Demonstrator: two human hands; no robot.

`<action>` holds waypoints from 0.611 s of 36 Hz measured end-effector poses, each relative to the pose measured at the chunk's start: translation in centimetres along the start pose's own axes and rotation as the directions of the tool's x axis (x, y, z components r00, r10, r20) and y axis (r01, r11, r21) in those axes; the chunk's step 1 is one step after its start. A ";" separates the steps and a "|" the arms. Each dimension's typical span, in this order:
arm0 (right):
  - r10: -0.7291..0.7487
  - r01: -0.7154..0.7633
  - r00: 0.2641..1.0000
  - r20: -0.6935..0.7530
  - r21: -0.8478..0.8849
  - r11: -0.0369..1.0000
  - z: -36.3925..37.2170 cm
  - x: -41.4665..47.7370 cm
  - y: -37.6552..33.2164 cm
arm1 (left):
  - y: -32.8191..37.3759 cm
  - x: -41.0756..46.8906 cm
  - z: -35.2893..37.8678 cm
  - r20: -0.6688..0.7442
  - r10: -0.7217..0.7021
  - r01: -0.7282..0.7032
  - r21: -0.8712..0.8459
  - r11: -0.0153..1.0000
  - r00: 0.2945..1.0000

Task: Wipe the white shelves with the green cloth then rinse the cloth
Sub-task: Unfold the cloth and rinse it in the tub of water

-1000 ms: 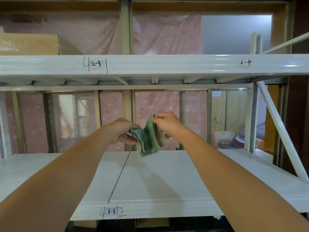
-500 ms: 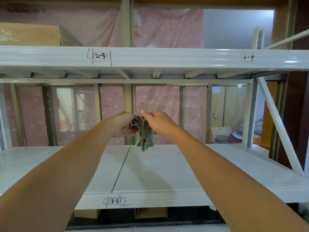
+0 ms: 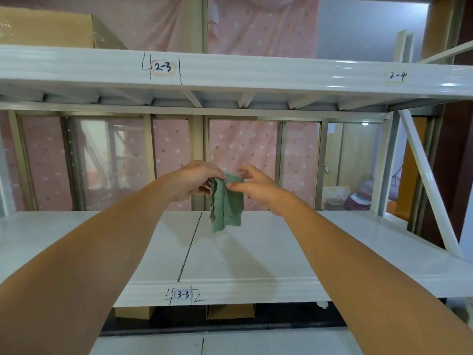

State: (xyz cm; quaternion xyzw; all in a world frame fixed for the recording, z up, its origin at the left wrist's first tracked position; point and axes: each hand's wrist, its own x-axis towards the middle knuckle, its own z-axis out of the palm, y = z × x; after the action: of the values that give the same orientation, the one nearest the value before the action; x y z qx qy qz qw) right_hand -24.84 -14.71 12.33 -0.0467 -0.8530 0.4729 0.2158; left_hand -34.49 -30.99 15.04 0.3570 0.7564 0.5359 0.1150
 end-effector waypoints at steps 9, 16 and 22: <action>0.053 -0.057 0.998 0.021 0.245 0.968 1.0 0.0 1.0 | -0.7 0.6 0.1 0.018 0.032 -0.031 -0.078 0.996 0.999; 0.074 -0.046 0.991 -0.114 0.234 0.971 -0.6 -1.6 0.6 | -0.4 1.4 2.2 -0.022 0.096 -0.099 -0.180 0.979 0.995; 0.136 -0.083 0.942 -0.306 0.181 0.980 -5.1 -4.6 2.8 | 0.4 3.2 8.3 0.019 0.119 -0.112 -0.221 0.969 0.993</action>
State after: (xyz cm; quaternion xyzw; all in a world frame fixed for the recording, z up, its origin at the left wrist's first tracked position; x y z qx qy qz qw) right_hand -18.99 -10.46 10.84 -0.1513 -0.7611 0.5399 0.3262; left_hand -31.98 -22.79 12.76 0.3940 0.6687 0.6160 0.1343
